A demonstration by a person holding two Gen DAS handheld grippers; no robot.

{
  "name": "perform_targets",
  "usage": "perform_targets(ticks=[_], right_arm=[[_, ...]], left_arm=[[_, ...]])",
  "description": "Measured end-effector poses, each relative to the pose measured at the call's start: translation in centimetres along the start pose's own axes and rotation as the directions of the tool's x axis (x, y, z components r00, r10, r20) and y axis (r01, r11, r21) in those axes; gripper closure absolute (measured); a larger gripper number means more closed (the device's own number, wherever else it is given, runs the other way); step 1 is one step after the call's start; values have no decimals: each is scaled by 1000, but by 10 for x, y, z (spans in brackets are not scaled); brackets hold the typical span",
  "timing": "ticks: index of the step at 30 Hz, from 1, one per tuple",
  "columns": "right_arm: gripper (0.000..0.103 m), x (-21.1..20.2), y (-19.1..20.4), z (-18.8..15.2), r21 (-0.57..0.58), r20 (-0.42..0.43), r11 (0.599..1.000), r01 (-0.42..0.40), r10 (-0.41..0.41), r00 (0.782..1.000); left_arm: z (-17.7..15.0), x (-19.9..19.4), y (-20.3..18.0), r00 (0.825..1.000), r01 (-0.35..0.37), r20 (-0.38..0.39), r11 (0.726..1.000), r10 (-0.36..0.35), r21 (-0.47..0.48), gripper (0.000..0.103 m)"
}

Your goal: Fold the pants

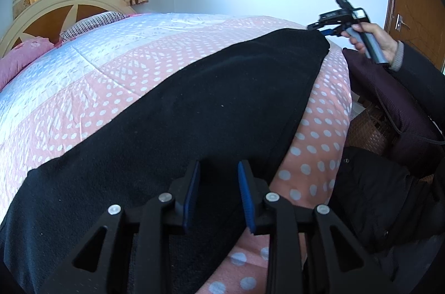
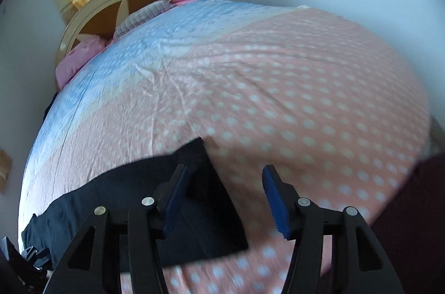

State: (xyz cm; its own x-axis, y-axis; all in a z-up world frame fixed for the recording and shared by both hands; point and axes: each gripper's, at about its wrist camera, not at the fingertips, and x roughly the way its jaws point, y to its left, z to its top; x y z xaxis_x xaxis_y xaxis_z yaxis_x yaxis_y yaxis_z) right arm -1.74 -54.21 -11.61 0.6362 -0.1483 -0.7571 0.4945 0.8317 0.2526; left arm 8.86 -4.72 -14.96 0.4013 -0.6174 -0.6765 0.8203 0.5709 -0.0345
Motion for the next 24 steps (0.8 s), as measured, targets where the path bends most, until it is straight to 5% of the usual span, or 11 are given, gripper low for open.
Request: perform_targets(ticks=[5,8,15,18,24], right_arm=[[56,-15,7,-25,-31,-41,998,-58,57,998],[89,0,11,-37,-75,-85,997,-28,21,996],[87,4,11,-40,-113,-117,993,17,-31,993],[81,-9,15,-32,-129,-53,991,31,-38,998],[81,5,13,8,-25,-24,998,-55,55,998]], left_arm=[[0,1,-1,1000,-5,2,1000,5,3,71],[0,1,-1,1000,-4,2,1000,4,2,71],[0,1,-2,1000,-4,5,1000,4,1,70],[-1,1,-3,1000,-5,6,1000,5,5,69],[0,3,-5,1000,0,4,1000,0,9,67]])
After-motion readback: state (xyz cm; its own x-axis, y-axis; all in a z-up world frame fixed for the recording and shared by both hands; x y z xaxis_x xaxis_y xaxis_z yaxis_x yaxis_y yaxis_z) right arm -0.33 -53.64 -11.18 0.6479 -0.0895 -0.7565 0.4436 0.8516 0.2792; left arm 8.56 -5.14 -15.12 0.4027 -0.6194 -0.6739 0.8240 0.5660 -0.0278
